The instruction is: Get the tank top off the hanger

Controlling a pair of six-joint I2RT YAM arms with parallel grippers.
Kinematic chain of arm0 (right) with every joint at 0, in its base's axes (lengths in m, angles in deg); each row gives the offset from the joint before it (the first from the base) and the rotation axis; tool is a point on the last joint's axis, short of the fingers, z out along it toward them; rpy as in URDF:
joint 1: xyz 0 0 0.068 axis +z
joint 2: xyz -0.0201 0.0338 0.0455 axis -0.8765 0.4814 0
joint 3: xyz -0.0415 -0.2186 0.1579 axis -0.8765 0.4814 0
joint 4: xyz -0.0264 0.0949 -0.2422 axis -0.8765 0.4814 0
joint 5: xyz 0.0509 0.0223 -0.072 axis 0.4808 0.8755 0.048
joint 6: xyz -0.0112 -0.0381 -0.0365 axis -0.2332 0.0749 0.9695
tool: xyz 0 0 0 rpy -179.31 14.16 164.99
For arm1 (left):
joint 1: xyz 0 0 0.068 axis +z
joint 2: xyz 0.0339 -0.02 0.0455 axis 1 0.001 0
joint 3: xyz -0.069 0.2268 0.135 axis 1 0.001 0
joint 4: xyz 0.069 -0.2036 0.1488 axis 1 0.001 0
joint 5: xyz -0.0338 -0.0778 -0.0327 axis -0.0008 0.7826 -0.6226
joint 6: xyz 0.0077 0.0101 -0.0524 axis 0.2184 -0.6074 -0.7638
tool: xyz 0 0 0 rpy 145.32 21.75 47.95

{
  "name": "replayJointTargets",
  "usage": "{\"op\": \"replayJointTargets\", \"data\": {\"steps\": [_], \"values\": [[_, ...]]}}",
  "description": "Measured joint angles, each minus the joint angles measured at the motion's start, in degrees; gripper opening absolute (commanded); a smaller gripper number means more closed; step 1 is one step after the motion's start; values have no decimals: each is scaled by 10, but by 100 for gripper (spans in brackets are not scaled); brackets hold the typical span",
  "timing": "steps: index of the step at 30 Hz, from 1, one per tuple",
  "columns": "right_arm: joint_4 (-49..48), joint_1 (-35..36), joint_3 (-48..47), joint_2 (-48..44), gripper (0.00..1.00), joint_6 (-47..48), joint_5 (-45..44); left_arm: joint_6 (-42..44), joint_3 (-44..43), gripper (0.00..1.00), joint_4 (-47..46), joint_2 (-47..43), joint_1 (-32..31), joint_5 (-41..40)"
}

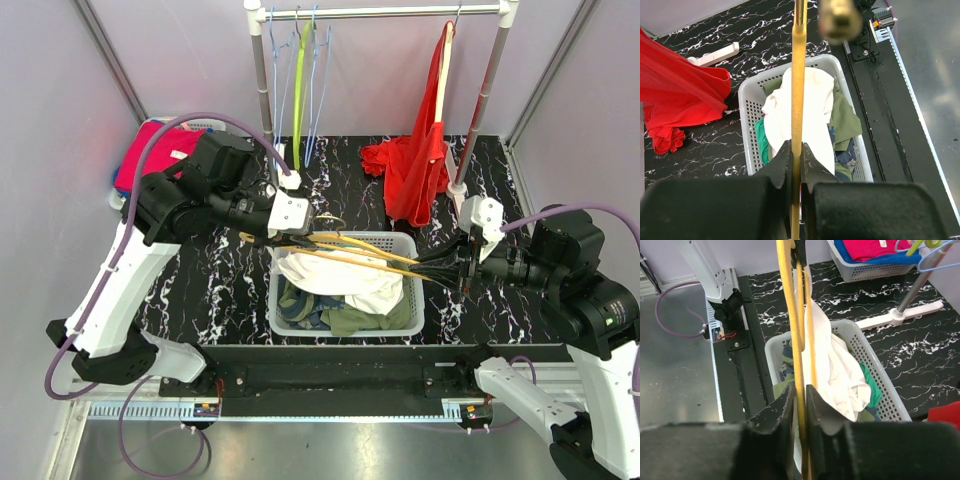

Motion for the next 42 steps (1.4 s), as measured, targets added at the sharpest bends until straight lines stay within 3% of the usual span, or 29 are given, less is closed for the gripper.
{"op": "replayJointTargets", "data": {"steps": [2, 4, 6, 7, 8, 10, 11, 21, 29, 33, 42], "values": [[-1, 0, 0, 1, 3, 1, -4, 0, 0, 0, 1, -1, 0, 2], [-2, 0, 0, 2, 0, 1, -3, -1, 0, 0, 3, -2, 0, 3], [-4, 0, 0, 3, 0, 1, -4, -5, 0, 11, 3, -2, 0, 5], [-6, 0, 1, 3, 0, 0, -4, -5, 0, 23, 3, -2, 0, 5], [-11, 0, 4, 1, 0, -2, -4, -8, 0, 51, 3, -2, 0, 4], [-21, 0, 17, -5, 0, -10, -9, -14, 2, 76, -7, -5, 1, -1], [-24, 0, 26, -9, 0, -15, -13, -22, 5, 97, -14, -8, 1, -2], [-22, 0, 56, -55, 0, -37, -92, -105, 69, 99, -110, -85, 1, -118], [20, 0, 25, -76, 0, -43, -145, -128, 268, 99, -166, -177, 3, -231], [51, 0, 0, -76, 0, -45, -155, -141, 341, 99, -186, -176, 8, -264], [86, 0, -11, -80, 0, -50, -161, -217, 384, 99, -269, -175, 21, -293]]}}
